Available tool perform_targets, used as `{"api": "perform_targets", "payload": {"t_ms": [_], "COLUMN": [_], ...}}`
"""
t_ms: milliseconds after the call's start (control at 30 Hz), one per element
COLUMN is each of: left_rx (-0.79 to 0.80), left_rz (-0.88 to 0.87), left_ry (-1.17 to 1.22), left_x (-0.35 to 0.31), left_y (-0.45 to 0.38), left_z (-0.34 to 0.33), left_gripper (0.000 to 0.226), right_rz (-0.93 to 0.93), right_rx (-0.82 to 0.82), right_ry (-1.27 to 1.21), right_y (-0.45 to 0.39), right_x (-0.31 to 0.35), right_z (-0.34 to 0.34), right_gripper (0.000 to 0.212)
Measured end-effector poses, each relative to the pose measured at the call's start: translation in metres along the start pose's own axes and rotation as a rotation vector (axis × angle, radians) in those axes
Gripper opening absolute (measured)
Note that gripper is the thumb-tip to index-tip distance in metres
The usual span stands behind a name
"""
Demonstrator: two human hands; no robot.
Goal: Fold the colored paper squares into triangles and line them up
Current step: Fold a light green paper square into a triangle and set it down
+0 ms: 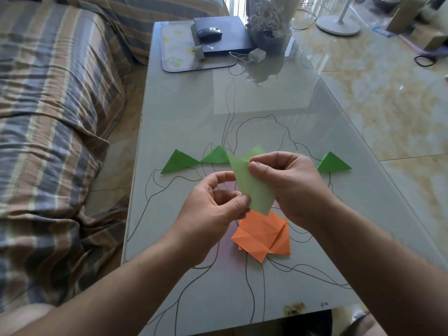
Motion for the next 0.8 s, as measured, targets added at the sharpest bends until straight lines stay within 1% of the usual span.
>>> {"api": "perform_targets", "payload": {"t_ms": [67, 167, 300, 400, 467, 567, 633, 700, 733, 800], "left_rx": [0.016, 0.022, 0.022, -0.037, -0.081, -0.145, -0.191, -0.242, -0.268, -0.307], "left_rz": [0.003, 0.014, 0.010, -0.009, -0.023, -0.041, -0.050, -0.074, -0.095, -0.152], "left_ry": [-0.009, -0.020, -0.024, -0.022, 0.012, 0.066, 0.060, -0.028, -0.114, -0.329], "left_x": [0.001, 0.001, -0.001, -0.005, -0.011, -0.018, -0.022, -0.026, -0.029, -0.037], "left_y": [0.001, 0.001, -0.001, -0.006, -0.009, -0.012, -0.013, -0.014, -0.014, -0.012], "left_z": [-0.002, -0.002, 0.000, 0.009, 0.017, 0.029, 0.037, 0.047, 0.052, 0.060], "left_gripper": [0.040, 0.034, 0.026, 0.022, 0.018, 0.019, 0.020, 0.021, 0.022, 0.025], "right_rz": [-0.004, -0.002, -0.012, -0.052, -0.085, -0.151, -0.212, -0.268, -0.280, -0.239], "right_rx": [-0.004, -0.013, -0.036, -0.052, -0.047, -0.021, 0.036, 0.098, 0.105, 0.061], "right_ry": [-0.016, -0.014, -0.057, -0.148, -0.162, -0.078, -0.017, 0.035, 0.044, 0.061], "right_y": [0.000, 0.000, -0.002, -0.003, -0.002, -0.001, 0.002, 0.006, 0.007, 0.004], "right_x": [0.000, -0.002, -0.004, -0.008, -0.011, -0.018, -0.026, -0.032, -0.032, -0.025], "right_z": [0.001, 0.001, 0.004, 0.005, 0.004, 0.001, -0.006, -0.012, -0.014, -0.008], "right_gripper": [0.006, 0.006, 0.015, 0.016, 0.020, 0.030, 0.037, 0.048, 0.054, 0.064]}}
Point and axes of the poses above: each hand's wrist, its own y-axis away from the middle knuckle, its own z-axis out of the back of the hand, x = y × z, the point moved 7 cm from there along -y, towards the middle knuckle, and after that the axes turned 4 degrees about -y, right-handed, at the moved point
